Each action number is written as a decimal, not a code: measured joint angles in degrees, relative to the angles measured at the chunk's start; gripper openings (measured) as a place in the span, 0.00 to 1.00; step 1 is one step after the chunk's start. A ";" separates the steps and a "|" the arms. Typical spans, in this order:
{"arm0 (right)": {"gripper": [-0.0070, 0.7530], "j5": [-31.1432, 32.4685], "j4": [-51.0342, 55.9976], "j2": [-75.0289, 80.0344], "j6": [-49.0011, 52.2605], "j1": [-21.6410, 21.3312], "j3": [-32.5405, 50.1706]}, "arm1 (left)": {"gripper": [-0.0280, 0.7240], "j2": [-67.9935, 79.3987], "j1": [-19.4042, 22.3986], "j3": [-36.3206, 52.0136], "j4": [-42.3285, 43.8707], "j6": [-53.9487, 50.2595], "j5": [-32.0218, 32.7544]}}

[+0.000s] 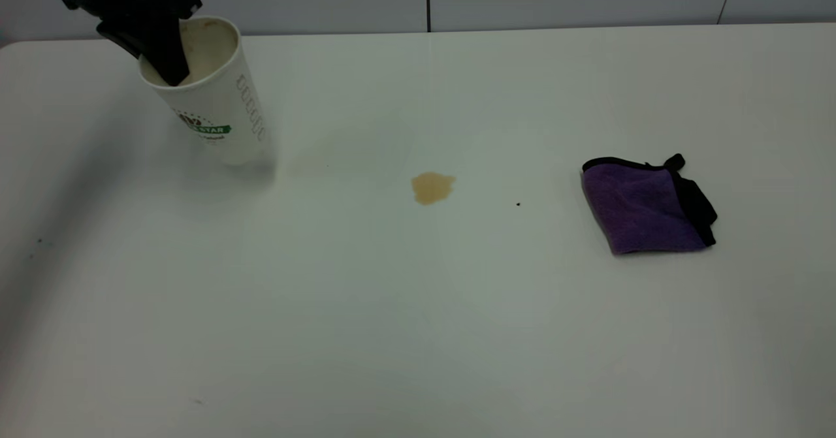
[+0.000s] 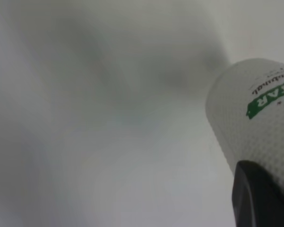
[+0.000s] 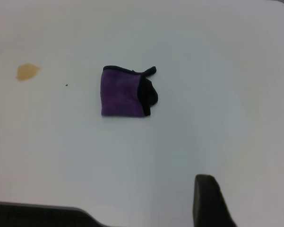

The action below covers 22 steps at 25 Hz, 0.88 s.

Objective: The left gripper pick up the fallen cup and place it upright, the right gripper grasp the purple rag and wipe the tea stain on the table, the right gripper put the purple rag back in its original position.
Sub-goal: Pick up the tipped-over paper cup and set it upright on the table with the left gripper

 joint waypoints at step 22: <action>0.57 -0.05 0.00 0.00 0.00 0.00 0.00 | 0.39 5.54 -1.41 -0.11 -1.85 1.03 -5.59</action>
